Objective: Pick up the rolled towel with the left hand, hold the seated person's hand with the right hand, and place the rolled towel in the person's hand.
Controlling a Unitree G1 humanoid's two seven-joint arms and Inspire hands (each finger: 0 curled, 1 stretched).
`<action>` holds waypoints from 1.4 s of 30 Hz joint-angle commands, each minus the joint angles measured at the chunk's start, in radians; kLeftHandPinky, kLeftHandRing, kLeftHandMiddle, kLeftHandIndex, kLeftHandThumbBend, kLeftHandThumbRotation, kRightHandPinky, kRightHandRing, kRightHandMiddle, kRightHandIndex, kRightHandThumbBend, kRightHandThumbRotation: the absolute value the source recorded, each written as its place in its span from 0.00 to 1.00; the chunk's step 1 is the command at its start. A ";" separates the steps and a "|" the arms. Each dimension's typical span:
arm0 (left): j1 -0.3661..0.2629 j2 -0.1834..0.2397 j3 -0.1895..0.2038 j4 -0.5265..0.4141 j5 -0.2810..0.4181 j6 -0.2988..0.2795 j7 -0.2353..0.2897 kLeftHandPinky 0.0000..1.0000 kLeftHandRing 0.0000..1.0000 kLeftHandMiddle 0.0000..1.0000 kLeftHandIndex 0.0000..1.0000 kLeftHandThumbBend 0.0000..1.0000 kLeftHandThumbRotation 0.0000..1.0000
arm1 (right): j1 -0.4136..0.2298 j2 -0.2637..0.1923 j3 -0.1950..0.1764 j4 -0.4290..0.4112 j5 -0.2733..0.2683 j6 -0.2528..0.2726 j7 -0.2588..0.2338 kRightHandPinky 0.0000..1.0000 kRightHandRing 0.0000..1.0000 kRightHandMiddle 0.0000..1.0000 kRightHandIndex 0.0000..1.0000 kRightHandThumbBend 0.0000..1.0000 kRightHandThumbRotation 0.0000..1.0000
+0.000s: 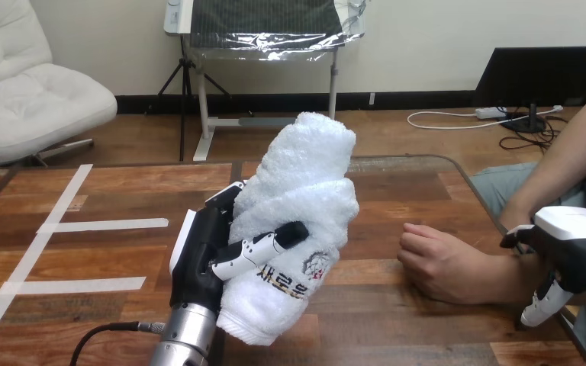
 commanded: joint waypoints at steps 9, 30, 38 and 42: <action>-0.051 -0.011 0.014 -0.059 -0.009 -0.040 -0.016 0.32 0.38 0.44 0.50 0.92 0.22 | -0.090 -0.036 0.045 0.046 -0.037 -0.035 -0.013 0.88 0.92 0.91 0.86 0.76 0.01; -0.043 -0.011 0.020 -0.070 -0.016 -0.030 -0.022 0.32 0.38 0.44 0.50 0.92 0.22 | -0.150 -0.035 0.115 0.154 -0.061 -0.083 -0.013 0.81 0.81 0.83 0.82 0.72 0.02; -0.038 -0.010 0.020 -0.076 -0.004 -0.026 -0.009 0.31 0.38 0.44 0.50 0.92 0.22 | -0.158 -0.029 0.123 0.172 -0.054 -0.089 -0.007 0.73 0.75 0.79 0.80 0.71 0.01; -0.036 -0.010 0.020 -0.078 -0.005 -0.025 -0.009 0.31 0.38 0.44 0.50 0.93 0.22 | -0.161 -0.027 0.126 0.185 -0.052 -0.094 -0.013 0.72 0.73 0.77 0.80 0.70 0.01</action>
